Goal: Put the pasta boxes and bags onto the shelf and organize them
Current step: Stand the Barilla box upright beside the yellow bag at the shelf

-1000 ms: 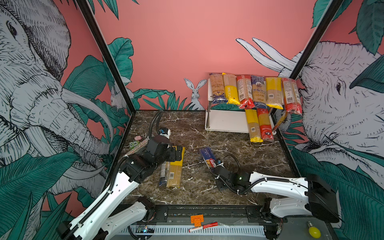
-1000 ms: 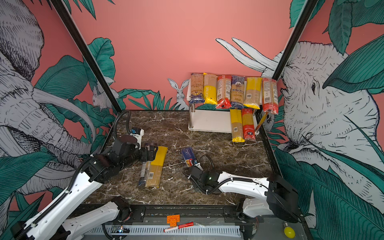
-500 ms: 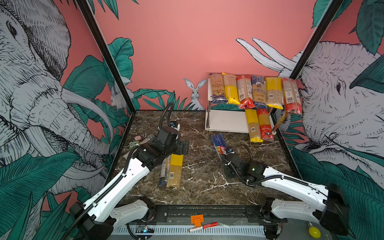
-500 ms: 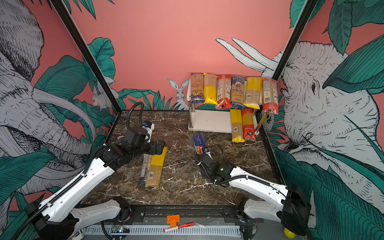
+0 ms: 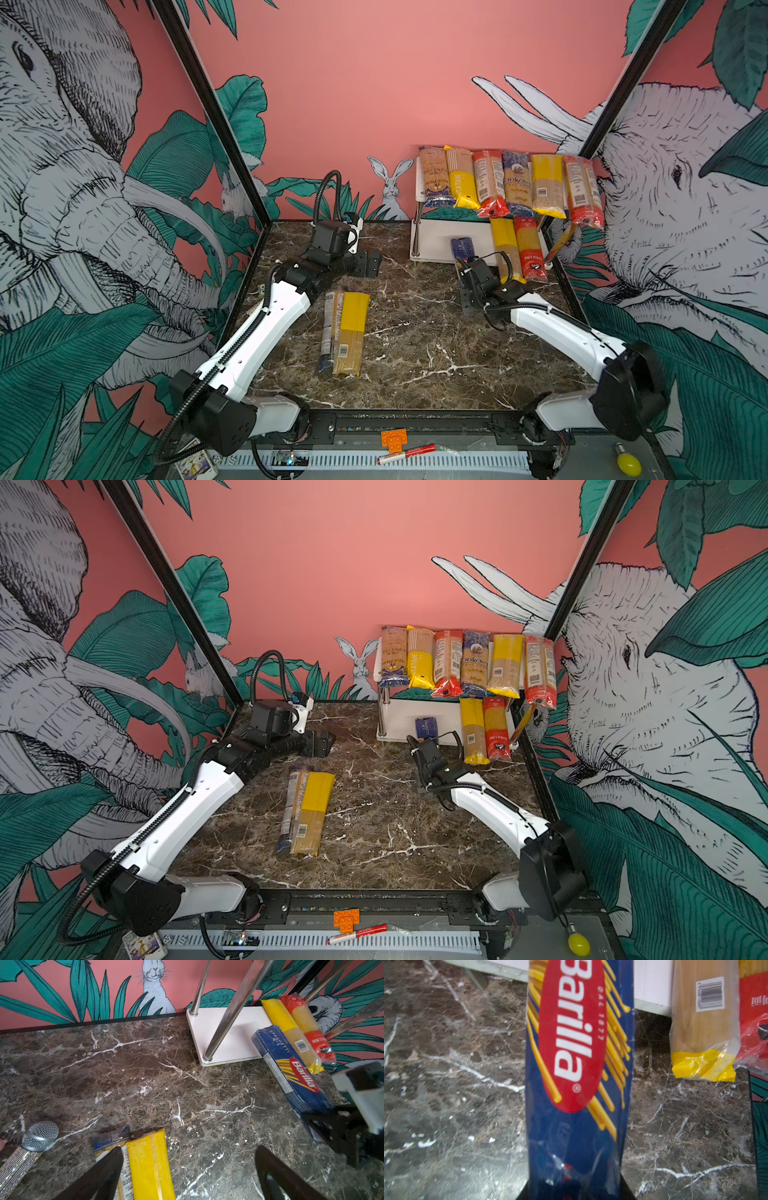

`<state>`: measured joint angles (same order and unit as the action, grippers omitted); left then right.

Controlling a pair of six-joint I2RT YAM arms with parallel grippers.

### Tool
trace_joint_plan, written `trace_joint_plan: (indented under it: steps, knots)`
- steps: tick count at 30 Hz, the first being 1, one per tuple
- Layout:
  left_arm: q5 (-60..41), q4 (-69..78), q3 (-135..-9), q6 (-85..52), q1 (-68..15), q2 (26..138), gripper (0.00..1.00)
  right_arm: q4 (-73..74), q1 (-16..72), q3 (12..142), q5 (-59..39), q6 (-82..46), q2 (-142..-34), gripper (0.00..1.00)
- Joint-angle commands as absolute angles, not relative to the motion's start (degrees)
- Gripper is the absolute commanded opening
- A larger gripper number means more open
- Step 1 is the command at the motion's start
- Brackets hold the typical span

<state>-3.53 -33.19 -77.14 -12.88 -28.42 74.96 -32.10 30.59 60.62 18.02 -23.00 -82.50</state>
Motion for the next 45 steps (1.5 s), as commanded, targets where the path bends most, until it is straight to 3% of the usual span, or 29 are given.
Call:
trace_joint_plan:
  steps: [1,13,24,27,38,42,45]
  knots:
    - [-7.1,-30.8,-78.7,-10.2,-27.9,74.7,0.99,-20.9,27.4,67.2,19.4,-19.8,-86.3,0.00]
    - [-7.2,-31.3,-80.2,-9.1,-24.3,77.2,1.00,-22.0,17.5,85.7,13.9,-15.0,-104.9,0.00]
    - [-6.4,-28.7,-83.4,-12.1,-21.3,84.4,0.99,-25.0,11.0,88.3,9.4,-14.5,-111.0,0.01]
    - [-6.4,-26.9,-82.3,-12.5,-20.9,85.3,1.00,-24.5,10.6,87.3,10.1,-13.9,-111.5,0.22]
    - [-10.1,-26.1,-82.2,-14.0,-18.7,87.2,0.99,-25.5,10.2,85.1,10.8,-15.1,-109.4,0.70]
    - [-10.9,-26.8,-82.1,-12.9,-18.4,86.4,0.99,-24.5,10.1,83.4,10.4,-16.0,-106.7,0.95]
    - [-10.8,-26.7,-81.3,-12.6,-18.3,84.9,0.99,-24.4,10.3,82.0,9.6,-17.1,-104.5,0.97]
